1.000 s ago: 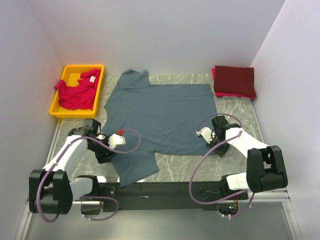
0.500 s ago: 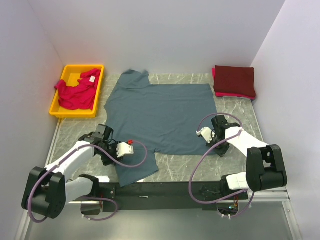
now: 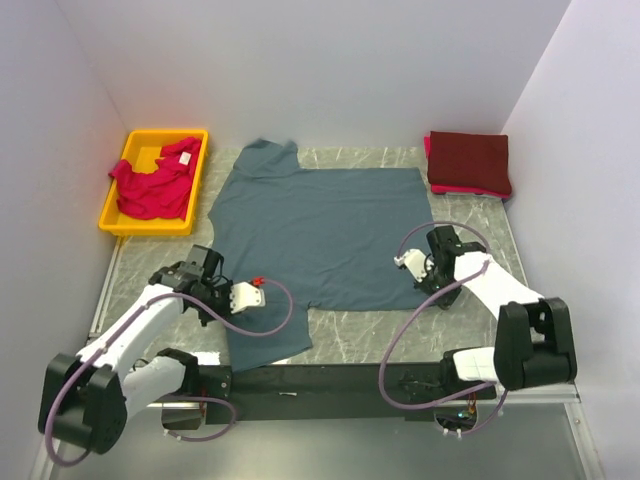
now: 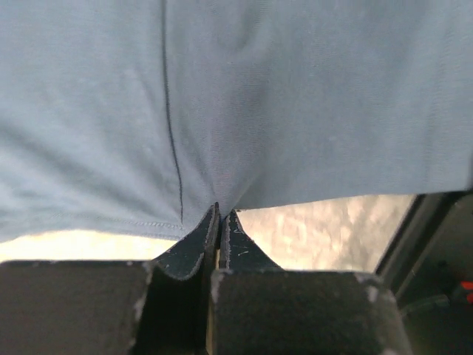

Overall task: Fold and stack the t-shirts
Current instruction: Flatten the tshirt out, then fold the tshirt

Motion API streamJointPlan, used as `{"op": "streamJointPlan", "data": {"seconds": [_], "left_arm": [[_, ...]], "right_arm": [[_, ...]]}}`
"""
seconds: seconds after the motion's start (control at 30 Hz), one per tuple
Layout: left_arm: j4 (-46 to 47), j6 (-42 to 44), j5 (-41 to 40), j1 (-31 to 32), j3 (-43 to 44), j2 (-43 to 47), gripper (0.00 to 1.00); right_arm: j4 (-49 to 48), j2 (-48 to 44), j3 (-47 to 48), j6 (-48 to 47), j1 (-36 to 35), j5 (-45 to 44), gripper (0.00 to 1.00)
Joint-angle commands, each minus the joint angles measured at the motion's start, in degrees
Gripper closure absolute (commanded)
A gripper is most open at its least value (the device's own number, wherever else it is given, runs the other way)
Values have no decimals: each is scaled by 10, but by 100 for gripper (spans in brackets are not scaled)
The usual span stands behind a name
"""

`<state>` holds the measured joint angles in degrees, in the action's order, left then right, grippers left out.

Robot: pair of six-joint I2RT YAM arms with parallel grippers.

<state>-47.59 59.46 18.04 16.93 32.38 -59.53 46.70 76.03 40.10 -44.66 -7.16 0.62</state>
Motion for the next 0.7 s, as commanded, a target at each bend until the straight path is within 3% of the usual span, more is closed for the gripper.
{"op": "streamJointPlan", "data": {"seconds": [0.0, 0.27, 0.43, 0.67], "left_arm": [[-92, 12, 15, 0, 57, 35, 99], [-145, 20, 32, -35, 105, 51, 99], [-164, 61, 76, -139, 184, -41, 99], [-160, 32, 122, -153, 316, -172, 99]], "right_arm": [[44, -50, 27, -18, 18, 4, 100], [81, -98, 43, -56, 43, -2, 100], [75, -42, 96, -65, 60, 7, 100], [85, 49, 197, -64, 60, 21, 100]]}}
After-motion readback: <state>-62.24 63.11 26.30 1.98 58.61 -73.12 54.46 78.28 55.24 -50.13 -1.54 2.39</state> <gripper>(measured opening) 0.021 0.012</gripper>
